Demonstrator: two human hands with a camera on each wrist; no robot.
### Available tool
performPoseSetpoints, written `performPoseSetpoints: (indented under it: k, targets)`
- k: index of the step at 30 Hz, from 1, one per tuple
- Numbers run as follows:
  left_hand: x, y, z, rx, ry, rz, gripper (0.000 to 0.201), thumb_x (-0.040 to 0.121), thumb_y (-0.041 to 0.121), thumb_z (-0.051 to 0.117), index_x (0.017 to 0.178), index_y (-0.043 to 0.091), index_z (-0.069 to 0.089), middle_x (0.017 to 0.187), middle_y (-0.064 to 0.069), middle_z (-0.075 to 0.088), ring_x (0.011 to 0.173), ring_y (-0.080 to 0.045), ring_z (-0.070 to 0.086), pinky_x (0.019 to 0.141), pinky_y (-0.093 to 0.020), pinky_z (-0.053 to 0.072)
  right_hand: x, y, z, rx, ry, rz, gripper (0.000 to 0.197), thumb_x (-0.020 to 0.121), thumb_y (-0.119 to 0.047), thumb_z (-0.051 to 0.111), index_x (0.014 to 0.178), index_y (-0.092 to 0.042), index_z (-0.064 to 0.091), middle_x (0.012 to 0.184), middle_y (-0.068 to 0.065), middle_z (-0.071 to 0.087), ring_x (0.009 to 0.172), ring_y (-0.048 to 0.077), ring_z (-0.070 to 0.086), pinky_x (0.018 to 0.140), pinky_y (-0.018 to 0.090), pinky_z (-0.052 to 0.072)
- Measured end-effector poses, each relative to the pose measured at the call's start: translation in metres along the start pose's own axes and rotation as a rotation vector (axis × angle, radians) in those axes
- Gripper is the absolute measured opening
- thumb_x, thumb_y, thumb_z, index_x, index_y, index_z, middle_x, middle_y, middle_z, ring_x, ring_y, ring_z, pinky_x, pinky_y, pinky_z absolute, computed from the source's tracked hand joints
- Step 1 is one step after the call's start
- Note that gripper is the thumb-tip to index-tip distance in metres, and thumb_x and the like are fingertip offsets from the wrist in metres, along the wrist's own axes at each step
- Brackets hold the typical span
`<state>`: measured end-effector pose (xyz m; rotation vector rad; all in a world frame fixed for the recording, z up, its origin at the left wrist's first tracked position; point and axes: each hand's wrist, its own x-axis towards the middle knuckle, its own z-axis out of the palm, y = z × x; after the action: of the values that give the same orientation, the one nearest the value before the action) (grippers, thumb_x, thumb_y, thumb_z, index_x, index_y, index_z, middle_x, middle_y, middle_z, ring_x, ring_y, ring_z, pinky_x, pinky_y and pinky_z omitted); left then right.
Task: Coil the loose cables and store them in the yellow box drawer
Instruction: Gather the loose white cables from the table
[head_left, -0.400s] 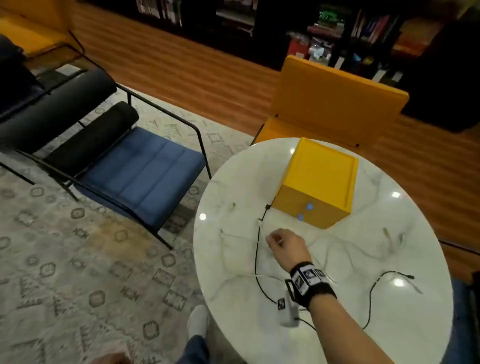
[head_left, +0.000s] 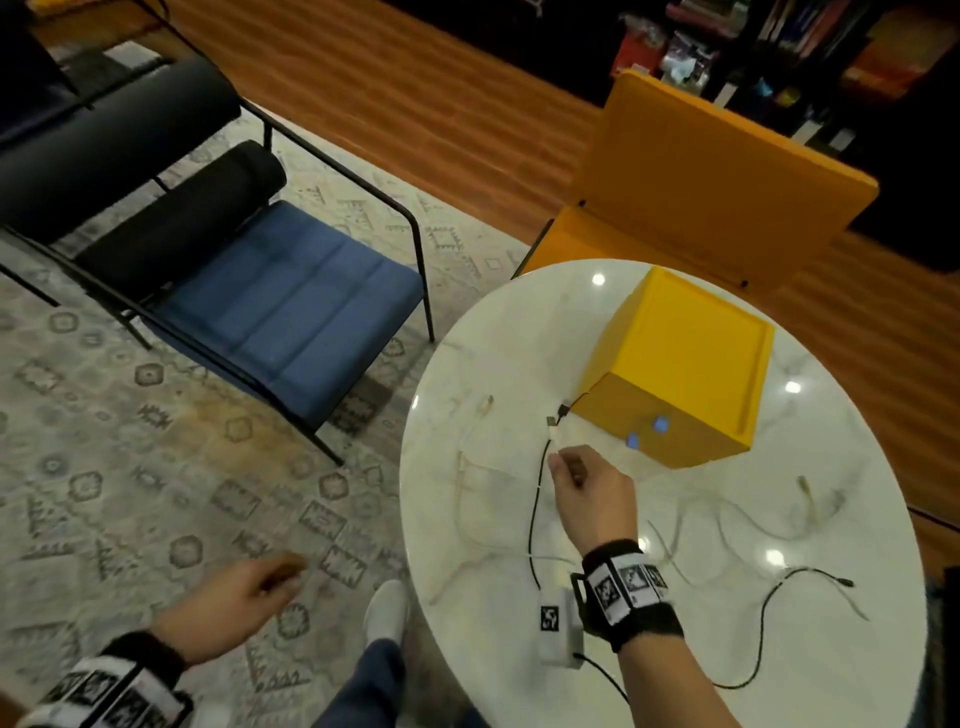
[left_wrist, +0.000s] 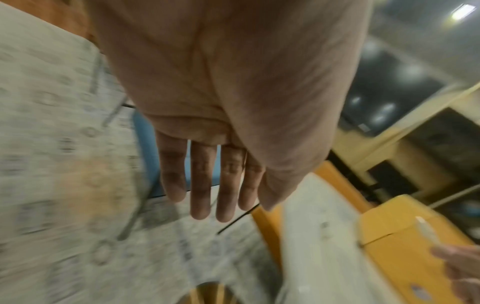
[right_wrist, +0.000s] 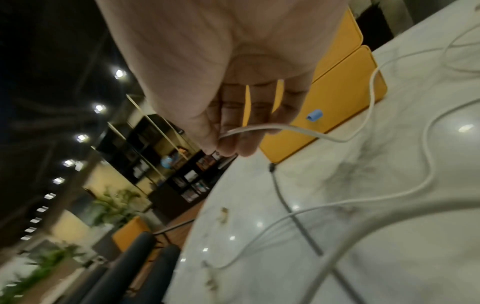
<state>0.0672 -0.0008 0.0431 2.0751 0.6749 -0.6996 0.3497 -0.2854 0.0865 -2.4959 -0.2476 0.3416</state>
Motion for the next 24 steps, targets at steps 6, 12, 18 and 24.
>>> performPoseSetpoints:
  k: [6,12,18,24]
  targets:
    - [0.042,0.156,-0.034,-0.219,-0.005,0.372,0.045,0.095,0.059,0.048,0.127,0.033,0.066,0.119,0.019,0.071,0.11,0.007,0.064,0.1,-0.023,0.049,-0.046,-0.036,-0.013,0.26,0.045,-0.288,0.011,0.09,-0.03,0.072,0.09,-0.02,0.075,0.079,-0.01,0.073,0.072,0.005,0.067,0.065,0.022,0.054]
    - [0.072,0.228,-0.005,-0.415,-0.12,0.549,0.029,0.105,0.038,0.048,0.114,0.025,0.072,0.11,0.003,0.076,0.11,-0.012,0.069,0.102,-0.037,0.052,-0.042,-0.035,-0.005,0.238,-0.047,-0.429,0.008,0.09,-0.028,0.072,0.084,-0.022,0.071,0.069,-0.017,0.062,0.061,0.0,0.056,0.058,0.015,0.046]
    - [0.08,0.215,0.012,-0.579,0.211,0.464,0.032,0.108,0.028,0.04,0.095,0.019,0.068,0.093,-0.003,0.076,0.098,-0.018,0.073,0.096,-0.048,0.056,0.017,0.003,0.0,0.472,0.059,-0.011,0.011,0.092,-0.017,0.061,0.092,-0.023,0.071,0.083,-0.004,0.072,0.076,0.018,0.07,0.068,0.042,0.063]
    - [0.049,0.211,0.017,-0.61,0.043,0.467,0.038,0.101,0.047,0.047,0.088,0.016,0.063,0.055,0.001,0.047,0.052,-0.017,0.053,0.068,-0.048,0.061,0.071,0.005,0.028,-0.378,-0.228,0.138,0.033,0.088,-0.054,0.054,0.099,-0.024,0.064,0.093,0.001,0.069,0.095,0.024,0.063,0.089,0.042,0.038]
